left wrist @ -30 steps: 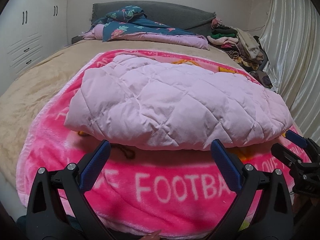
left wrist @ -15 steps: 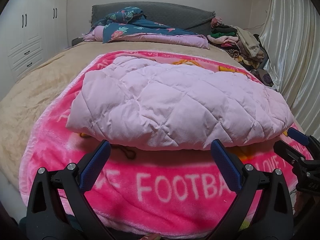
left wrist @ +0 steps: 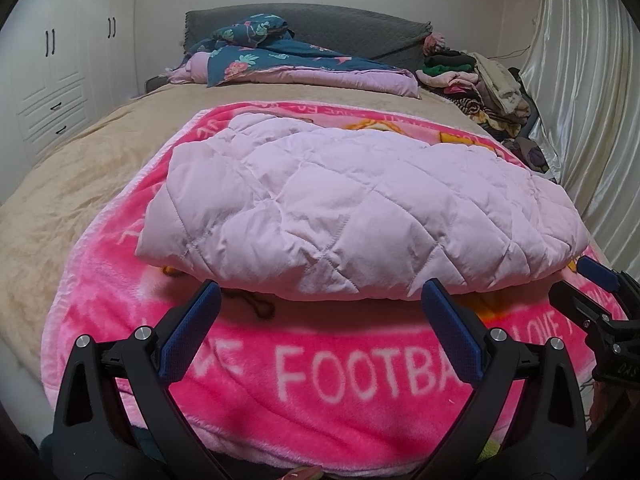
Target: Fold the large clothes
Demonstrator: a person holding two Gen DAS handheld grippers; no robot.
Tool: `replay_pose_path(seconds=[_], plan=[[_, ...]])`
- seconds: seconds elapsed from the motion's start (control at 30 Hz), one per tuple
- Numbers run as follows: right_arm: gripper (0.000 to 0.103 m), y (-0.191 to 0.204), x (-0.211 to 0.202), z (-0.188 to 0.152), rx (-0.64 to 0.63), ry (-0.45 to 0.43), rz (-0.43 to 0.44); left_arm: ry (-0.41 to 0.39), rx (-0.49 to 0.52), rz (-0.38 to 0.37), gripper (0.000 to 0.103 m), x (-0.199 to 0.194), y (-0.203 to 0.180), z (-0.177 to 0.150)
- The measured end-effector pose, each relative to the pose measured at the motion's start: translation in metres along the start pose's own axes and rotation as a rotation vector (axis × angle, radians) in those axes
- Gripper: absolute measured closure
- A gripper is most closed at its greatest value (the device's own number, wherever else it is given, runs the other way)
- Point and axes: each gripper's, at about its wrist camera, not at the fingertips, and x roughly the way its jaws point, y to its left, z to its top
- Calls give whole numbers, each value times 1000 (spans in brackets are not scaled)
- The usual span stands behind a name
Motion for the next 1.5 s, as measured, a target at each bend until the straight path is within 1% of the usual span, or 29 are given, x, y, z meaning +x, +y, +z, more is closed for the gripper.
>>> replay_pose_path(seconds=[1.5], plan=[[4, -1, -3, -2, -1, -6, -7, 2, 5, 7, 9, -2, -1, 1]])
